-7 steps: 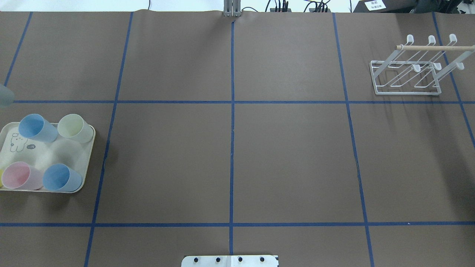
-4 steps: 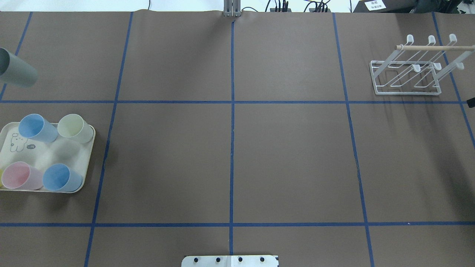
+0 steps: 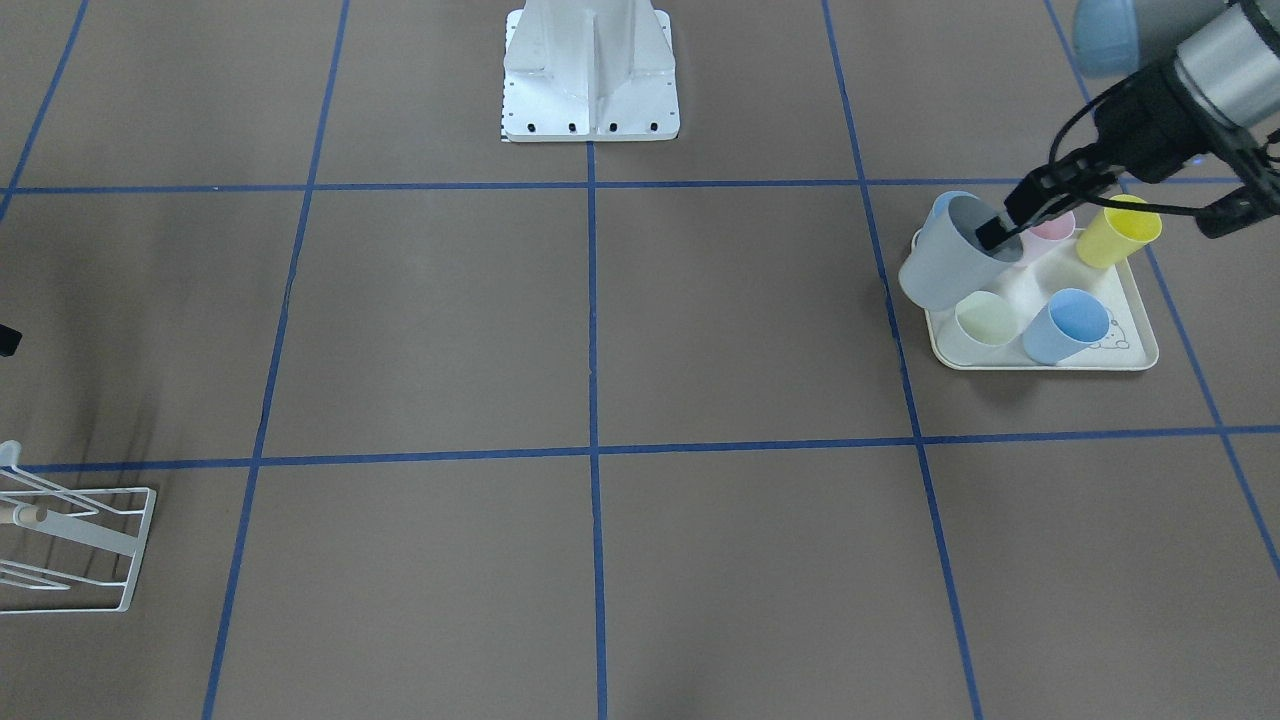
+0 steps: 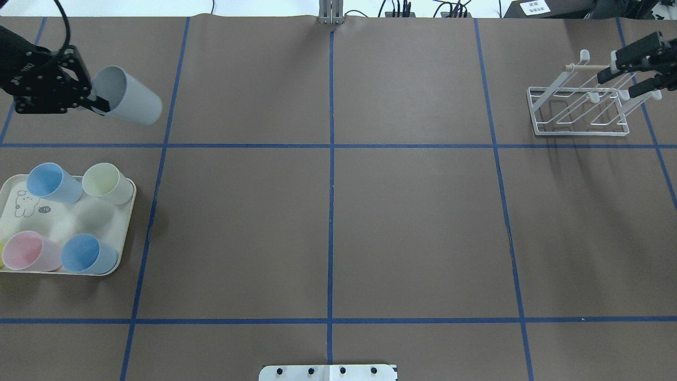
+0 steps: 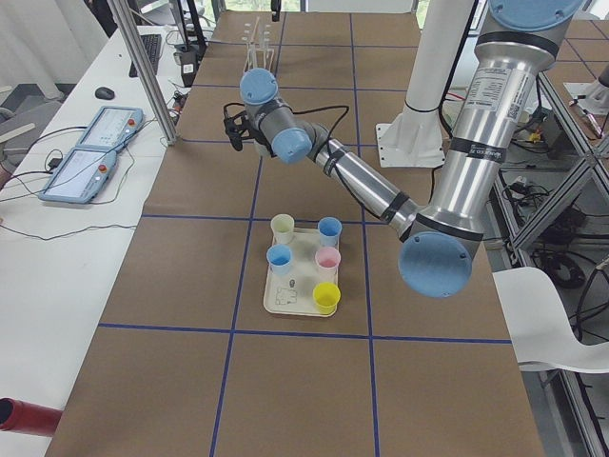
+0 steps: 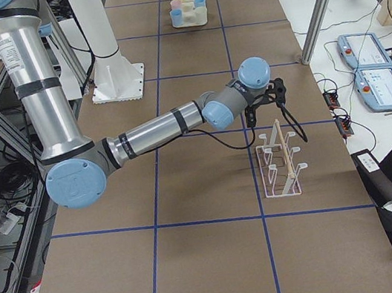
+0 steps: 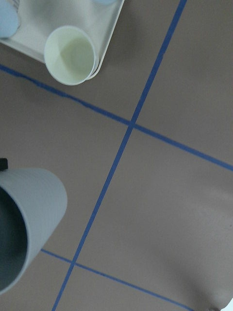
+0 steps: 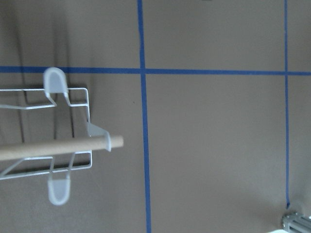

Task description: Transfer IKEA cup to right arm and place on rack

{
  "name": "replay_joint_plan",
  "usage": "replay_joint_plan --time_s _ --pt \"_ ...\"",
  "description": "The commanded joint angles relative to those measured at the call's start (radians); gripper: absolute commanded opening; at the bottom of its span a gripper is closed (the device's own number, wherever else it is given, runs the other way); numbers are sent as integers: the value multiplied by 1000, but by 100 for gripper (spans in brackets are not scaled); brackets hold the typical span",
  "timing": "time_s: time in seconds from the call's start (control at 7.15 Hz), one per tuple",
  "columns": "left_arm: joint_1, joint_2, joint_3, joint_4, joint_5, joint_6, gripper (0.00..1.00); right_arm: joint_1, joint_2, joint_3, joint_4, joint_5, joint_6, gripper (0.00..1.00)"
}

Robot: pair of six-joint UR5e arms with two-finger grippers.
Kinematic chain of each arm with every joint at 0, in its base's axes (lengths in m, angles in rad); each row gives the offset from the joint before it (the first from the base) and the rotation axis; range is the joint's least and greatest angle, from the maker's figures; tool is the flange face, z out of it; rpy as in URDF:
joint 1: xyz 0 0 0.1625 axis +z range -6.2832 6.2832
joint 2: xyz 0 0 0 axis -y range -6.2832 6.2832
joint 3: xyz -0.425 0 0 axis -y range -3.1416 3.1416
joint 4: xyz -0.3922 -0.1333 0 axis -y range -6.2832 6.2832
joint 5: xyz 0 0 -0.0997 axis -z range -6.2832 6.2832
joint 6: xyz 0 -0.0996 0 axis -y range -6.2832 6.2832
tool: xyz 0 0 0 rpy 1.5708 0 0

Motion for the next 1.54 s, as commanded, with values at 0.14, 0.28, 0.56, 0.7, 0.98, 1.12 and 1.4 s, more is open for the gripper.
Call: replay_joint_plan --time_s 0.14,0.28,0.56,0.7,0.98,1.12,1.4 --pt "204 -169 20 -97 228 -282 0 -170 131 100 3 -206 367 98" --pt "238 -177 39 -238 278 -374 0 -249 152 111 103 -276 518 98" --pt "311 -177 178 -702 411 -631 0 -374 136 55 545 -380 897 98" --pt "374 -177 253 -934 499 -748 0 -397 127 23 742 -381 1003 98" --pt "477 -179 345 -1266 639 -937 0 -427 102 -60 1134 -384 1101 98" --pt "492 -182 346 -1316 641 -1001 0 -446 102 -83 1284 -397 1165 98" --pt "526 -182 347 -1439 679 -1147 0 -556 103 -82 1519 -568 1271 98"
